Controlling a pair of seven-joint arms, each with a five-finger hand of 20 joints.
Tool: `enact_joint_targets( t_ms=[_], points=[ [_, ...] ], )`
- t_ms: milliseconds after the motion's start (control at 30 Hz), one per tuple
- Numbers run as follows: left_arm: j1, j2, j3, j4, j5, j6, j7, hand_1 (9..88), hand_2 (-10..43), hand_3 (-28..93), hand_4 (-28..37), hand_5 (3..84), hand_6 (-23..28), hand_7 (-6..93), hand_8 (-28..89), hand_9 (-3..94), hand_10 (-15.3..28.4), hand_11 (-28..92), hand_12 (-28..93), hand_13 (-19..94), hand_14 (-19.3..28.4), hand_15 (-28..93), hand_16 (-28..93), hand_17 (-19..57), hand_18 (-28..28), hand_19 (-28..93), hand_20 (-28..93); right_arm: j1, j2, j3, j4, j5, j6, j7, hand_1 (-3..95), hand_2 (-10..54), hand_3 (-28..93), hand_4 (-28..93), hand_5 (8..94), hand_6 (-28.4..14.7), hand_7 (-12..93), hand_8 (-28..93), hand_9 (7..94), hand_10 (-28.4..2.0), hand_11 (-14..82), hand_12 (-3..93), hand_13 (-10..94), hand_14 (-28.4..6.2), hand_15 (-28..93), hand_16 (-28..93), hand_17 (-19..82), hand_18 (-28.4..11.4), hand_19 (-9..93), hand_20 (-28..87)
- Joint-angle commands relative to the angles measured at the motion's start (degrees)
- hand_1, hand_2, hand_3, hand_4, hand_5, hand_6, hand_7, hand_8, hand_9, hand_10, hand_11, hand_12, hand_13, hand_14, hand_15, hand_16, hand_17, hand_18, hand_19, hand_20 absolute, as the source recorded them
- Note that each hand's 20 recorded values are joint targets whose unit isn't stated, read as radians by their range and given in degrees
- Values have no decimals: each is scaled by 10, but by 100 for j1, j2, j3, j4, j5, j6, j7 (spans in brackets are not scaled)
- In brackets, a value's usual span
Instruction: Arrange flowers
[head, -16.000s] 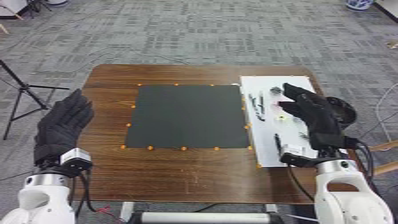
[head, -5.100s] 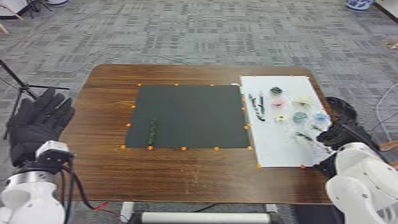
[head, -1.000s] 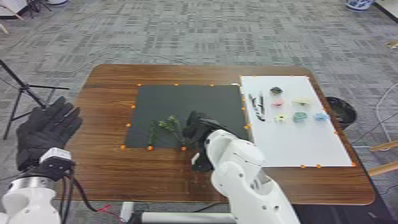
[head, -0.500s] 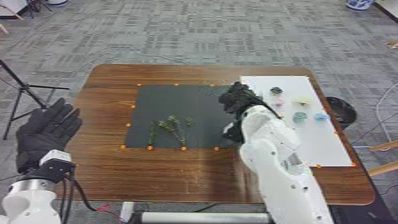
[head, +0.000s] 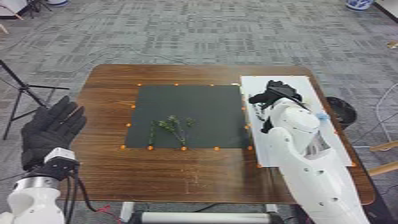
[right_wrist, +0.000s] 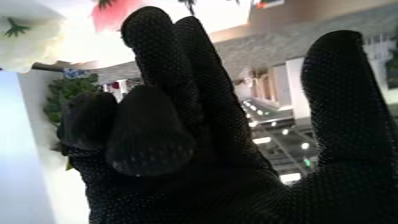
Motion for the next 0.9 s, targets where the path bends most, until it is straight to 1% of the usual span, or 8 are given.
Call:
enact_joint_targets(
  t_ms=[33, 100, 200, 333, 400, 500, 767, 900],
  points=[
    [-37, 37, 74, 13, 38, -57, -45, 253, 151, 705, -283, 422, 85, 134, -107, 365, 141, 195, 65, 279, 155, 240, -44, -65, 152, 381, 74, 280, -71, -436, 494, -582, -189, -369, 266, -64, 591, -189, 722, -75, 118, -70, 789, -154, 455, 363, 804, -76, 735, 403, 502, -240, 932, 373],
    [-55, 32, 96, 19, 36, -51, -54, 253, 151, 705, -283, 422, 85, 135, -107, 365, 141, 195, 65, 279, 156, 240, -44, -65, 152, 381, 74, 367, -101, -549, 665, -929, -172, -528, 269, -76, 586, -198, 725, -74, 120, -71, 787, -153, 462, 371, 804, -76, 737, 408, 503, -241, 932, 377],
    [-90, 50, 129, 34, 80, -211, -96, 254, 152, 704, -283, 422, 85, 135, -107, 365, 141, 196, 65, 279, 156, 241, -44, -65, 151, 381, 74, 432, -95, -593, 717, -985, -296, -462, 267, -84, 588, -204, 726, -73, 120, -72, 787, -153, 464, 375, 804, -77, 738, 411, 503, -240, 932, 378],
    [-58, 60, 122, 19, 89, -209, -104, 254, 152, 703, -283, 421, 85, 135, -107, 364, 140, 195, 64, 278, 156, 240, -45, -65, 151, 381, 75, 421, -62, -598, 757, -1244, -241, -568, 271, -87, 593, -206, 725, -73, 120, -72, 786, -154, 465, 379, 804, -77, 738, 414, 503, -240, 932, 380],
    [-55, 110, 153, 26, 100, -218, -17, 254, 152, 703, -283, 420, 84, 134, -107, 363, 140, 193, 64, 278, 156, 240, -45, -65, 151, 381, 75, 462, -56, -565, 778, -1045, -306, -460, 272, -84, 597, -204, 725, -73, 120, -72, 785, -154, 466, 379, 803, -77, 737, 416, 502, -241, 932, 380],
    [-82, 85, 154, 23, 290, -413, -36, 256, 153, 701, -283, 418, 84, 133, -107, 361, 139, 190, 63, 277, 155, 239, -45, -66, 151, 381, 75, 532, -48, -520, 928, -1022, -368, -393, 278, -65, 599, -198, 723, -74, 120, -71, 781, -159, 462, 378, 799, -80, 734, 416, 495, -244, 932, 377],
    [-429, 231, 382, 89, 182, -446, -40, 256, 155, 699, -283, 414, 82, 132, -106, 358, 138, 186, 65, 275, 152, 232, -44, -66, 150, 375, 73, 753, -97, -527, 1405, -1232, -579, -414, 280, -71, 602, -195, 710, -78, 112, -72, 773, -163, 456, 373, 791, -85, 729, 414, 487, -245, 932, 362],
    [-610, 275, 486, 129, 205, -508, -87, 255, 155, 700, -283, 414, 82, 132, -106, 357, 138, 186, 66, 275, 152, 232, -43, -67, 150, 375, 74, 740, -72, -488, 1327, -1080, -496, -311, 281, -73, 603, -198, 711, -78, 114, -70, 773, -162, 455, 371, 791, -85, 729, 412, 486, -245, 932, 359]
  ],
)
